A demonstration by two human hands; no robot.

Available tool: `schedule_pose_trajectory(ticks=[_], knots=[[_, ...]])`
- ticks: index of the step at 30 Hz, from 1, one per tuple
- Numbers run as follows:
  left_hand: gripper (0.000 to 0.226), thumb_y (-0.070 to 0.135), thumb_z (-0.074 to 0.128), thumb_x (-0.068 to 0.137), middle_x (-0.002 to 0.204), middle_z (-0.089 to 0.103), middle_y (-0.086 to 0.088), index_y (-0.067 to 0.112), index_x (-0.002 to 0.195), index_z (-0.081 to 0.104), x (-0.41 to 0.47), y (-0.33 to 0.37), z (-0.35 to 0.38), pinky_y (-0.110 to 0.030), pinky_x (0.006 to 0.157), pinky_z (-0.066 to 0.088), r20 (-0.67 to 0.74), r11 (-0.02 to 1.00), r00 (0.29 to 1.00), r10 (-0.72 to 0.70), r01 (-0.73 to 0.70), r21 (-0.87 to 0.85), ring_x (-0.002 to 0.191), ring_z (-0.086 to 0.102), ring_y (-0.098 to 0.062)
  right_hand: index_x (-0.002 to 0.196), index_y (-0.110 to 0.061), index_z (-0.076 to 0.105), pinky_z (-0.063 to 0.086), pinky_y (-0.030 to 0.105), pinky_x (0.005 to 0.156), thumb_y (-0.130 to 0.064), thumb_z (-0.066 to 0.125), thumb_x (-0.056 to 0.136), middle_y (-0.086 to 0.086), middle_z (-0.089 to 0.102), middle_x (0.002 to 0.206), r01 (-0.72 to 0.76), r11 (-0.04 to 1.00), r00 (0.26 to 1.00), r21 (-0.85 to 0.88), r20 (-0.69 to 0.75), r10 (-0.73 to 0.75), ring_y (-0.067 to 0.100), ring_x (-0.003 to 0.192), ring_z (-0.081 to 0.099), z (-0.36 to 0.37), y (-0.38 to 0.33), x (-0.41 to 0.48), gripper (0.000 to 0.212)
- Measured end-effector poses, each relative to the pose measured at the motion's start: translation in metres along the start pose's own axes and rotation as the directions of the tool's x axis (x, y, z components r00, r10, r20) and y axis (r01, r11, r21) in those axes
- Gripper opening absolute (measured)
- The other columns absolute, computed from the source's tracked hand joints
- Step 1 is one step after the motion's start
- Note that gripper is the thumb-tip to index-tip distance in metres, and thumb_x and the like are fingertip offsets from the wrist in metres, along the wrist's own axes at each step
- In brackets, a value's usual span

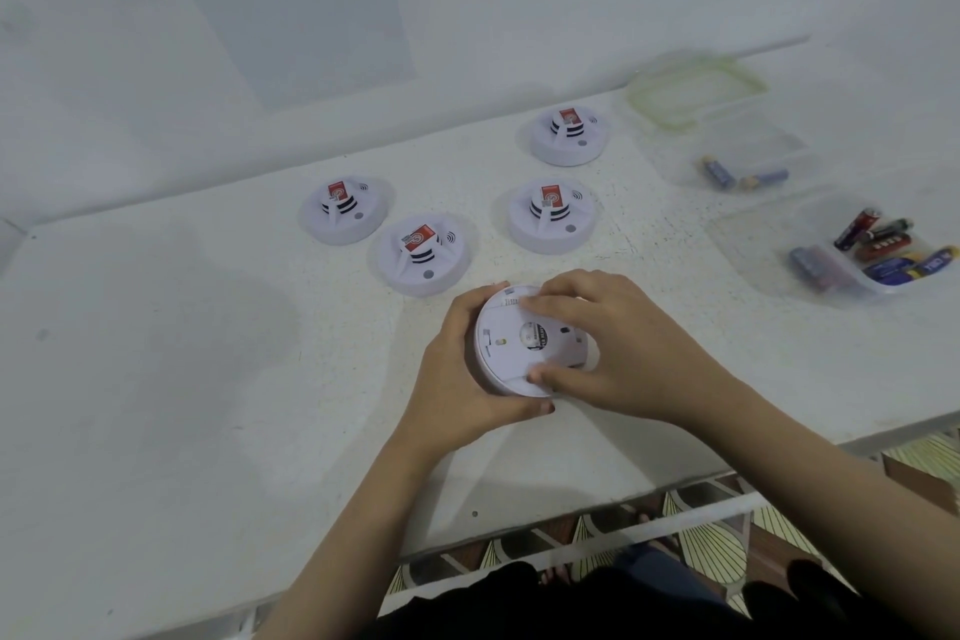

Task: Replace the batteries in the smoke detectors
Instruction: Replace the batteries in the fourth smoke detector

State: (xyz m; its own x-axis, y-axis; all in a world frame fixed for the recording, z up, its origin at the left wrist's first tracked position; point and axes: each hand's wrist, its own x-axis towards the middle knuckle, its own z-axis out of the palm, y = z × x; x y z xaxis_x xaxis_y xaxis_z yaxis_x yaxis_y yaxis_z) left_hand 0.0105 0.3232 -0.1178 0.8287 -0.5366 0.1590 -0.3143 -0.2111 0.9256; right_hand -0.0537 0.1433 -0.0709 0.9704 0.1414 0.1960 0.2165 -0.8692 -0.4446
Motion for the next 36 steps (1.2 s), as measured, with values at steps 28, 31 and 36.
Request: schedule_pose_trajectory(ticks=[28, 31, 36], knots=[[0.098, 0.046, 0.089, 0.047, 0.130, 0.053, 0.018, 0.051, 0.131, 0.038, -0.006, 0.008, 0.005, -0.043, 0.096, 0.050, -0.010, 0.986, 0.997, 0.078, -0.076, 0.147, 0.122, 0.052, -0.009, 0.110, -0.030, 0.042, 0.047, 0.027, 0.077, -0.055, 0.075, 0.062, -0.009, 0.045, 0.110, -0.276, 0.921, 0.961, 0.276, 0.064, 0.268, 0.010, 0.095, 0.049, 0.000, -0.013, 0.006, 0.063], [0.101, 0.050, 0.088, 0.047, 0.130, 0.047, 0.028, 0.059, 0.130, 0.032, -0.007, 0.012, 0.006, -0.034, 0.100, 0.048, 0.002, 0.977, 0.995, 0.095, -0.094, 0.193, 0.123, 0.046, 0.001, 0.109, -0.032, 0.039, 0.049, 0.028, 0.071, -0.045, 0.079, 0.060, -0.009, 0.047, 0.105, -0.285, 0.910, 0.958, 0.302, 0.060, 0.280, 0.010, 0.093, 0.051, -0.001, -0.018, 0.008, 0.064], [0.112, 0.045, 0.088, 0.051, 0.139, 0.038, 0.035, 0.051, 0.141, 0.022, -0.005, 0.010, 0.006, -0.025, 0.103, 0.043, 0.052, 0.984, 0.993, 0.109, -0.115, 0.134, 0.130, 0.042, 0.004, 0.109, -0.030, 0.044, 0.055, 0.031, 0.079, -0.033, 0.077, 0.063, -0.007, 0.055, 0.110, -0.320, 0.691, 0.941, 0.648, 0.136, 0.309, 0.011, 0.096, 0.060, 0.001, -0.016, 0.004, 0.057]])
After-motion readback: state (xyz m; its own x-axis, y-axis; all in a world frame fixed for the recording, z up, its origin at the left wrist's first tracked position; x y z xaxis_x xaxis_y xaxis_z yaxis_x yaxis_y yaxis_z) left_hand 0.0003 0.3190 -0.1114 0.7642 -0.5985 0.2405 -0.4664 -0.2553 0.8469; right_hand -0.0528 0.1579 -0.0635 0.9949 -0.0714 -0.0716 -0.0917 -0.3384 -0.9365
